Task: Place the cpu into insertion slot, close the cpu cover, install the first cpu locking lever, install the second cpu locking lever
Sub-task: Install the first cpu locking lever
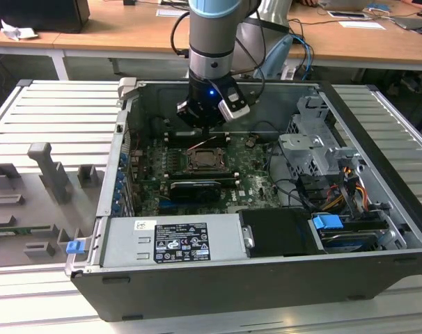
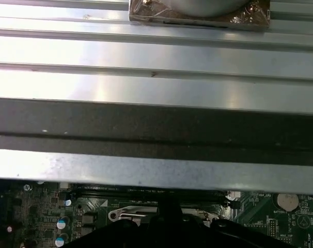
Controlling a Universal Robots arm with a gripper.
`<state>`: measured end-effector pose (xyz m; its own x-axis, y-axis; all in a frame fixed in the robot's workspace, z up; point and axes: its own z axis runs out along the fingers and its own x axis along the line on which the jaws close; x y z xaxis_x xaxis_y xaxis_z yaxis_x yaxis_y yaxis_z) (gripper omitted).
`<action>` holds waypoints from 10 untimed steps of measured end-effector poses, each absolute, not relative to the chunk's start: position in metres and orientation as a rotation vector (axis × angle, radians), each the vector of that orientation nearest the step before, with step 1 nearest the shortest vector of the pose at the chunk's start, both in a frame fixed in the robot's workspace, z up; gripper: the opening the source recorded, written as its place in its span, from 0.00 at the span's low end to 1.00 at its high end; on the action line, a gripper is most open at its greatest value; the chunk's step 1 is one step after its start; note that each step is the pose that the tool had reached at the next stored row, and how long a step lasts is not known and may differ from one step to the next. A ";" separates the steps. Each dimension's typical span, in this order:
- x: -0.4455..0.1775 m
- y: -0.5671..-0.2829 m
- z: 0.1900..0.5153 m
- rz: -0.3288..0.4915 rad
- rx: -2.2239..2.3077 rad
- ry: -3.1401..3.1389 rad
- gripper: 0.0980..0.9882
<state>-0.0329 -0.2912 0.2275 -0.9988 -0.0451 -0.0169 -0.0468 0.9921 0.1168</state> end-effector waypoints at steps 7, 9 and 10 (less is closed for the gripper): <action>-0.028 -0.290 0.222 0.184 -0.086 3.122 0.01; -0.027 -0.290 0.221 0.195 -0.086 3.121 0.01; -0.026 -0.291 0.221 0.209 -0.086 3.119 0.01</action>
